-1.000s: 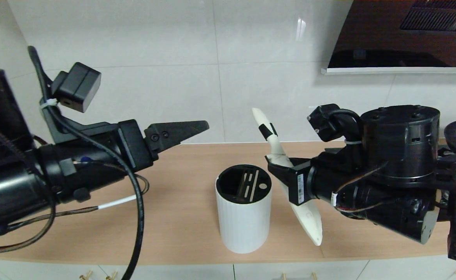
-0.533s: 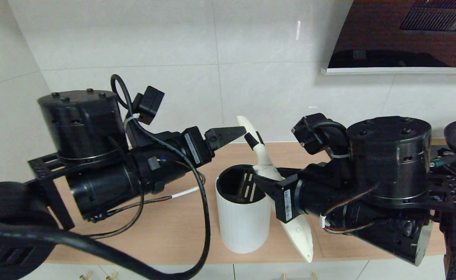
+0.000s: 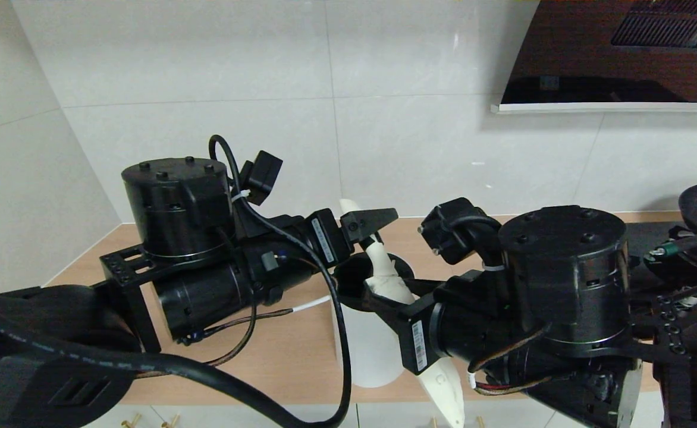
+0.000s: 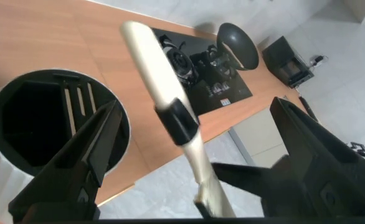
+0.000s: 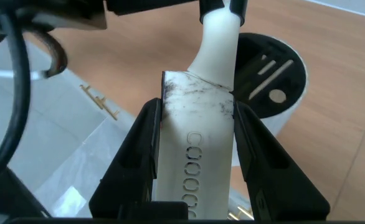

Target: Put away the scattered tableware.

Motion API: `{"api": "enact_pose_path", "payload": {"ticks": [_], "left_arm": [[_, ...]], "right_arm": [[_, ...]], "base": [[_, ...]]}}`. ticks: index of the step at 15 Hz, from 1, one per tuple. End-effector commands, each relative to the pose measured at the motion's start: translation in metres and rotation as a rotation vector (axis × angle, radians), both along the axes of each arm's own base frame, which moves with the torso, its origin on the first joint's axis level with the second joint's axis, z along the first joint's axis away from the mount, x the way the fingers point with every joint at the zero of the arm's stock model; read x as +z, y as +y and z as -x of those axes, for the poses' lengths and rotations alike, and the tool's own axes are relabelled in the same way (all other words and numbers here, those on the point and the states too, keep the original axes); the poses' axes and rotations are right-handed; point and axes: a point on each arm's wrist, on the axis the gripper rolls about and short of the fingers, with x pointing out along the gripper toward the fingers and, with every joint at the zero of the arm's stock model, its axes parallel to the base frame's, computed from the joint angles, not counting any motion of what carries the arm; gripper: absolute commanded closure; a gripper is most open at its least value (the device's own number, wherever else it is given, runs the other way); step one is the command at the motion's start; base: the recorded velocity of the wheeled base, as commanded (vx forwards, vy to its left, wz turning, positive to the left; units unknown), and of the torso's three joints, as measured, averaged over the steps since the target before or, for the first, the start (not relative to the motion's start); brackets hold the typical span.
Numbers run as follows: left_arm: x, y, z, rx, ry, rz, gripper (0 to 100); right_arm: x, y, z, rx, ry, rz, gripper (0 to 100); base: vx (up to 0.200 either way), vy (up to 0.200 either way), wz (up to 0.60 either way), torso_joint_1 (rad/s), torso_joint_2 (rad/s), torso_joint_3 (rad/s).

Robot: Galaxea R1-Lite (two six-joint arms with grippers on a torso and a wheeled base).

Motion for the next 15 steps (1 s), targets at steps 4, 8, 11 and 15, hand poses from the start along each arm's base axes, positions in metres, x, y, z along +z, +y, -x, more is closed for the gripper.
{"api": "enact_pose_path", "payload": {"ticks": [4, 8, 11, 15], "left_arm": [[-0.0033, -0.0022, -0.0005, -0.003, 0.010, -0.006, 0], [-0.0079, -0.0055, -0.0024, -0.008, 0.021, -0.014, 0], [-0.0083, -0.0060, -0.0030, -0.008, 0.021, -0.014, 0], [-0.0093, -0.0067, -0.0039, -0.008, 0.022, -0.017, 100]], "right_arm": [[-0.0008, 0.0008, -0.0001, -0.001, 0.006, -0.005, 100], [-0.0004, 0.0041, 0.0057, 0.017, 0.009, -0.013, 100], [-0.0009, 0.0046, 0.0059, 0.018, 0.013, -0.016, 100], [-0.0009, 0.0055, 0.0065, 0.021, 0.015, -0.018, 100]], "base": [[0.000, 0.000, 0.00, 0.000, 0.00, 0.000], [0.000, 0.000, 0.00, 0.000, 0.00, 0.000], [0.000, 0.000, 0.00, 0.000, 0.00, 0.000], [0.000, 0.000, 0.00, 0.000, 0.00, 0.000]]}}
